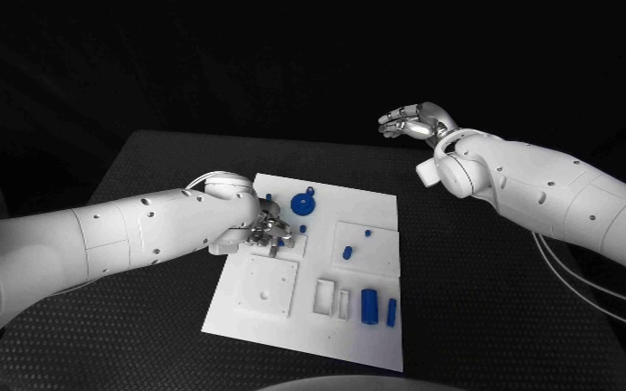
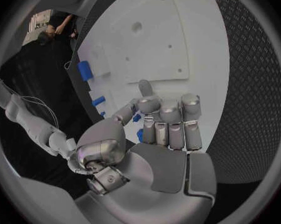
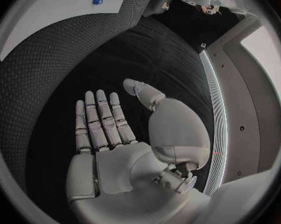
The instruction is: Assemble the parts on the task board
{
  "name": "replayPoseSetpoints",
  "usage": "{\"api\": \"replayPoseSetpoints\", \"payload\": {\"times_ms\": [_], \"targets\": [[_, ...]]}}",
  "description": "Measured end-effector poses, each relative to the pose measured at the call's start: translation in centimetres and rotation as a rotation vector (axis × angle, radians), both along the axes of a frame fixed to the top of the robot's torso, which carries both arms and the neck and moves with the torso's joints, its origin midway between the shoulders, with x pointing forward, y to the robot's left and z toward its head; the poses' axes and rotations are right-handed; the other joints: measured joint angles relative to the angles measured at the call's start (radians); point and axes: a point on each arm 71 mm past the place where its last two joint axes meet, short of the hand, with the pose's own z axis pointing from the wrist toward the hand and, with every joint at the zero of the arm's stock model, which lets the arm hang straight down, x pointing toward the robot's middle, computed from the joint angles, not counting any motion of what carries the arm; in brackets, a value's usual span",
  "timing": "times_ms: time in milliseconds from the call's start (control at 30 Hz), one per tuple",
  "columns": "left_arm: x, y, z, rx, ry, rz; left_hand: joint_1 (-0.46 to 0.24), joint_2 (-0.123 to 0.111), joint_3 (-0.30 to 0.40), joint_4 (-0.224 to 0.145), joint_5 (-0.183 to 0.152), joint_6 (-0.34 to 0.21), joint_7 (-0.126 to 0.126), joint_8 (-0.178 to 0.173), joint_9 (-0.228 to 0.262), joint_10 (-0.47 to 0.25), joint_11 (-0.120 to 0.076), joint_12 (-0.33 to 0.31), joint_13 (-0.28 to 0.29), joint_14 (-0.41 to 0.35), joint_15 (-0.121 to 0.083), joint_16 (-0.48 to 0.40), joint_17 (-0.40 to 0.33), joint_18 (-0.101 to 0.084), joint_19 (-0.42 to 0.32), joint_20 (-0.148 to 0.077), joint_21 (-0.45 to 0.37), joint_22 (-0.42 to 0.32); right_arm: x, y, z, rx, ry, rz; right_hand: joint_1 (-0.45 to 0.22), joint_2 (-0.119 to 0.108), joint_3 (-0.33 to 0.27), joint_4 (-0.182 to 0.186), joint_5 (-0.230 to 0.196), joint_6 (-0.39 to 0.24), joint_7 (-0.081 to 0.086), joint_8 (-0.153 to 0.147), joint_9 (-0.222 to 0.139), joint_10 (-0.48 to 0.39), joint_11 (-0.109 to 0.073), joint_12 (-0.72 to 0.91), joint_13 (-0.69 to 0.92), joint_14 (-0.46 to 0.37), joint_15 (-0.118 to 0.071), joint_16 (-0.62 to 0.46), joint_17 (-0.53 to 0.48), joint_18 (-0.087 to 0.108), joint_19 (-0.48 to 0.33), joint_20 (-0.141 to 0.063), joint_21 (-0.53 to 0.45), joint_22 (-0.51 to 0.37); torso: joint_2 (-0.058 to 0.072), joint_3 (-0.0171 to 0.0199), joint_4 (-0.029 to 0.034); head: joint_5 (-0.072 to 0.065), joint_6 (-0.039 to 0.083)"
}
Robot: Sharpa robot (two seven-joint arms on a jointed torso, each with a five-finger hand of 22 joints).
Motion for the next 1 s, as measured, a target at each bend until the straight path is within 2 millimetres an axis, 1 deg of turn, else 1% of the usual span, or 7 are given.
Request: {"api": "replayPoseSetpoints", "payload": {"times_ms": [100,367,433,567,733,833,1000], "targets": [[0.0,0.0,0.0,0.001,0.003,-0.001,0.000,-0.012,-0.005,0.002,0.000,0.000,0.000,0.000,0.000,0.000,0.000,0.000,0.000,0.000,0.000,0.000,0.000,0.000,0.000,0.000,0.000,0.000,0.0,0.0,0.0,0.000,0.000,0.000,0.000,0.000,0.000,0.000,0.000,0.000,0.000,0.000,-0.001,0.000,0.000,0.000,0.000,0.000,0.000,0.000,0.000,0.000,0.000,0.000,0.000,0.000,0.000,0.0000,0.0004,-0.001,-0.001],[0.1,0.1,0.0,0.001,0.006,0.003,-0.005,-0.018,-0.014,0.006,0.000,0.000,0.000,0.000,0.000,0.000,0.000,0.000,-0.001,0.000,0.000,0.000,0.000,0.000,0.000,0.000,0.000,0.000,0.0,0.0,0.0,0.000,0.001,0.001,0.000,0.000,0.000,0.000,0.000,0.000,0.000,0.000,-0.001,0.000,0.000,0.000,0.000,0.000,0.000,-0.004,-0.001,0.000,0.000,0.000,0.000,0.001,0.000,-0.0002,0.0012,-0.002,0.000],[0.1,0.2,0.0,0.001,0.006,0.006,-0.007,-0.030,-0.021,0.013,-0.004,0.000,0.000,0.000,0.000,0.000,0.000,0.000,-0.001,0.000,0.000,0.000,0.001,0.016,0.000,0.000,0.000,0.000,0.0,0.0,0.0,0.000,0.001,0.001,0.000,0.000,0.000,0.000,0.000,0.000,0.000,0.000,-0.001,0.000,0.000,0.000,0.000,0.000,0.000,-0.004,-0.001,0.000,0.000,0.000,0.000,0.001,0.000,-0.0004,0.0012,-0.002,0.001],[0.1,0.7,0.0,0.003,0.004,0.015,-0.018,-0.049,-0.031,0.023,-0.004,0.000,0.000,0.000,0.000,0.000,0.000,0.003,-0.002,-0.002,-0.002,0.000,0.001,0.015,-0.002,-0.002,0.000,0.000,0.0,0.0,-0.1,0.000,0.002,0.000,0.000,0.000,-0.003,-0.003,0.000,0.000,0.000,0.000,-0.001,0.000,0.000,0.000,0.000,0.000,0.000,-0.004,-0.001,0.000,0.000,0.000,0.000,0.002,-0.001,-0.0009,0.0012,-0.002,0.002],[0.1,1.1,0.0,0.001,0.000,0.022,-0.037,-0.099,-0.056,0.040,-0.004,0.000,0.000,0.004,0.003,0.000,0.000,0.004,-0.003,-0.004,-0.004,0.000,0.003,0.015,-0.007,0.000,0.000,-0.001,-0.1,-0.1,-0.2,-0.001,0.005,-0.002,0.000,0.000,-0.003,-0.003,0.003,-0.003,0.003,0.000,-0.002,0.000,0.000,0.000,0.000,-0.003,0.003,-0.004,-0.002,0.000,0.000,0.000,0.000,0.003,-0.001,-0.0014,0.0014,-0.003,0.004],[-0.1,1.3,0.1,-0.004,-0.004,0.025,-0.049,-0.112,-0.088,0.030,-0.004,0.000,0.000,0.004,0.005,0.000,0.000,0.004,-0.003,-0.009,-0.009,0.000,0.003,0.015,-0.011,0.003,0.000,-0.001,-0.1,-0.2,-0.3,-0.001,0.006,-0.003,0.000,0.000,-0.003,-0.003,0.004,-0.003,0.003,0.000,-0.002,0.000,0.000,0.000,0.000,-0.003,0.003,-0.004,-0.002,0.000,0.000,0.000,-0.004,0.004,-0.001,-0.0016,0.0015,-0.004,0.006],[-0.1,1.7,0.7,-0.016,-0.018,0.030,-0.047,-0.123,-0.096,0.028,-0.004,-0.007,0.000,0.004,0.006,-0.003,0.003,0.004,-0.004,-0.009,-0.009,0.000,0.003,0.015,-0.011,0.003,0.000,-0.001,-0.1,-0.3,-0.4,-0.003,0.008,-0.006,0.000,0.000,-0.009,-0.003,0.011,-0.004,0.004,0.000,-0.003,0.000,0.000,-0.004,0.000,-0.004,0.004,-0.004,-0.003,0.000,-0.002,-0.002,-0.004,0.007,-0.002,-0.0017,0.0016,-0.005,0.012]]}}
